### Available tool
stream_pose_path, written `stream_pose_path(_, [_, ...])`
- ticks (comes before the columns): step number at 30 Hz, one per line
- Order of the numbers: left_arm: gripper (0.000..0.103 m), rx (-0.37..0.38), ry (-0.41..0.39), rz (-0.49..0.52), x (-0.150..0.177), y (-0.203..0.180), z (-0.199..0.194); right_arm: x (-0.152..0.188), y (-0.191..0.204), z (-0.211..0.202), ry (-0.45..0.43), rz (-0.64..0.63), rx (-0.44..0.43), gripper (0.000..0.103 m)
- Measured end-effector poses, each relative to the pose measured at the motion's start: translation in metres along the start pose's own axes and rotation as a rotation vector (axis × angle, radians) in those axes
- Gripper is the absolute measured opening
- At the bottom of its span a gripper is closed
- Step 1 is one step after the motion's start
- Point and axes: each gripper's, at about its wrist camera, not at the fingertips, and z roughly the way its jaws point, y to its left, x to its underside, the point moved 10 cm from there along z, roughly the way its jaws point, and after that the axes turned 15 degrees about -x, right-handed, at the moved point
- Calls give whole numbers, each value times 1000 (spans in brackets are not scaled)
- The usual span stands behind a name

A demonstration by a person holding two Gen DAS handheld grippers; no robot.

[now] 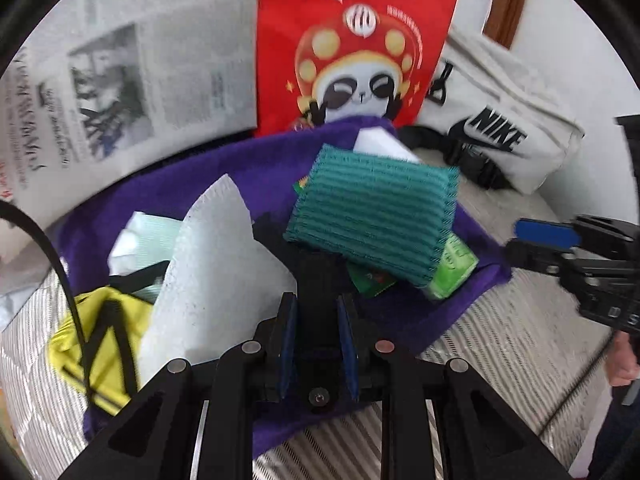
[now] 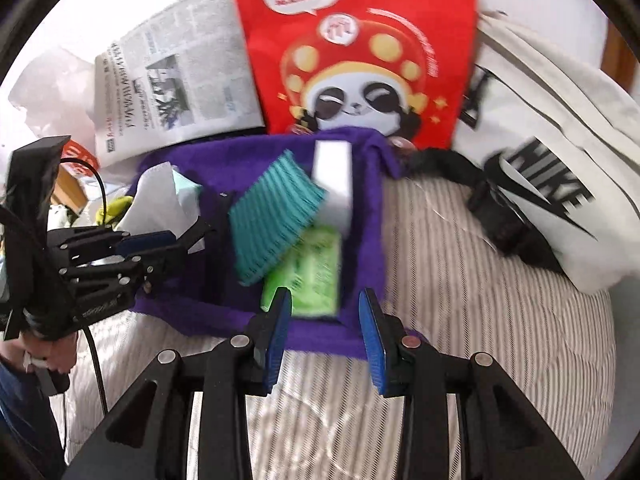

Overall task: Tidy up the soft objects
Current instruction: 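Lower the watch strap onto the towel and open both grippers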

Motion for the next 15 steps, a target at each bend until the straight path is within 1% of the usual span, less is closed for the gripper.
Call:
stream_pose_path(3, [21, -41, 27, 34, 4, -7, 16, 14, -10, -2, 2, 31, 5, 35])
stream_pose_path(9, [21, -57, 55, 63, 10, -14, 27, 39, -18, -7, 11, 83, -2, 35])
stream_pose_path(11, [25, -59, 60, 77, 13, -17, 27, 43, -16, -11, 4, 89, -7, 35])
stream_pose_path(12, [29, -61, 67, 80, 14, -17, 28, 44, -16, -11, 1, 92, -10, 35])
stream_pose_path(14, [31, -63, 77, 75, 17, -17, 27, 46, -11, -16, -11, 98, -23, 35])
stream_pose_path(15, [34, -59, 76, 70, 16, -17, 27, 45, -10, -17, -14, 99, -26, 35])
